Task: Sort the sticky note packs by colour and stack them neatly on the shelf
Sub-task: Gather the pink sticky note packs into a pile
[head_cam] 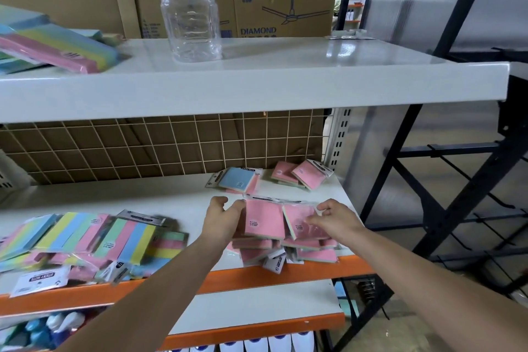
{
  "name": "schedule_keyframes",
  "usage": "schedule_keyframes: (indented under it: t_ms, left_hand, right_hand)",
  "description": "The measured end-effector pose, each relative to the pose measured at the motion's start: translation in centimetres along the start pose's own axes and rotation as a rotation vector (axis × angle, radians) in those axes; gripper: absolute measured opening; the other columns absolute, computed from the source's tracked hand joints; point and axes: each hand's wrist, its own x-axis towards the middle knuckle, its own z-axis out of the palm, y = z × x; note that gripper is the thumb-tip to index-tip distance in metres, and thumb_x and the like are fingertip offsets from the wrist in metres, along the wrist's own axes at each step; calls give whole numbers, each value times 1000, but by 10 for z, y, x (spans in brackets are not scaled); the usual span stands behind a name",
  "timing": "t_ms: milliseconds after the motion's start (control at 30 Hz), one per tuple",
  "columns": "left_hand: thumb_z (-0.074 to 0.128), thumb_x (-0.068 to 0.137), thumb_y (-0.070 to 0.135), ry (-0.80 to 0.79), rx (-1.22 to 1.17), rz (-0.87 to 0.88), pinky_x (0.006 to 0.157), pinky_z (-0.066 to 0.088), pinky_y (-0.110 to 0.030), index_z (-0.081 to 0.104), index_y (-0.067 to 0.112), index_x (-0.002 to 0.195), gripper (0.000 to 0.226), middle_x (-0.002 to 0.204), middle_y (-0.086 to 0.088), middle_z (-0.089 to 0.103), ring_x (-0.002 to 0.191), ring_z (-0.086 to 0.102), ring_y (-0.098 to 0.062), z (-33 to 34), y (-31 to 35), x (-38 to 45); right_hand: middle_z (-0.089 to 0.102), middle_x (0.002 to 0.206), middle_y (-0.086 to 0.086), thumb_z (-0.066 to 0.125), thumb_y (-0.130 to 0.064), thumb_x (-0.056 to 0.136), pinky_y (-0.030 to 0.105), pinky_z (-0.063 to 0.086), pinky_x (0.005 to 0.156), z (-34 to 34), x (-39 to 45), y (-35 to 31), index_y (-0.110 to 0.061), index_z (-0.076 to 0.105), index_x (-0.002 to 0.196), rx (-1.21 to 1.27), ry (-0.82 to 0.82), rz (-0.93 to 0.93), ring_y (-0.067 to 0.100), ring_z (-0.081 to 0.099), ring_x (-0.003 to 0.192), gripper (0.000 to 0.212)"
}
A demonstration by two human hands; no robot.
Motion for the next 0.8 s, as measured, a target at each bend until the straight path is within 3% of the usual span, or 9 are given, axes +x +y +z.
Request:
schedule_keyframes:
  t_ms: [100,233,367,467,533,633,733,800]
  left_hand:
    - [62,82,37,34,67,86,91,40,-30,48,13,130,55,132,-6,50,115,51,-24,1,11,8]
    - [60,88,29,26,145,78,104,39,-35,44,8,134,53,132,-11,50,120,50,-29,8,28,18]
    - [57,89,34,17,218,91,97,44,-31,49,11,131,48,125,-8,56,113,55,-29,18,53,27]
    - [56,84,40,-72,333,100,68,44,-25,57,5,109,43,88,-7,58,78,56,-23,28,75,35]
    - [52,89,35,-95,407,105,53,34,-24,56,7,98,30,73,-6,54,64,51,-19,36,88,39]
    - [47,93,29,-172,488,77,57,34,-26,56,1,116,37,99,-14,61,78,54,-24,52,98,48]
    - [52,88,29,-216,474,83,58,33,-26,52,-2,123,47,88,-11,51,72,46,-20,65,99,58]
    - [54,89,25,-244,479,75,61,32,-26,53,-2,119,40,85,-8,48,73,44,-18,72,98,66]
  right_hand:
    - [56,120,3,73,-36,80,31,46,88,1,2,0,-17,54,124,25,-30,4,21,56,109,52]
    - [54,125,3,72,-36,80,30,44,89,1,8,-3,-18,53,126,33,-35,15,20,53,113,53]
    - [52,131,2,66,-42,83,30,45,93,-4,17,-6,-20,52,129,15,-6,27,20,52,116,53]
    - [55,125,4,62,-43,85,31,47,92,-12,29,-12,-17,52,127,-14,20,46,22,55,108,50]
    - [57,112,4,63,-43,86,31,50,84,-16,38,-16,-13,52,120,-16,5,92,21,57,93,46]
    - [56,105,5,64,-42,87,29,51,75,-18,50,-17,-12,53,119,-33,7,110,20,57,88,46]
    - [56,107,6,65,-45,86,35,56,83,-16,58,-13,-15,52,114,5,-8,139,22,59,95,43]
    - [57,104,5,64,-46,86,35,57,80,-15,62,-10,-19,51,107,43,-16,132,21,61,93,37]
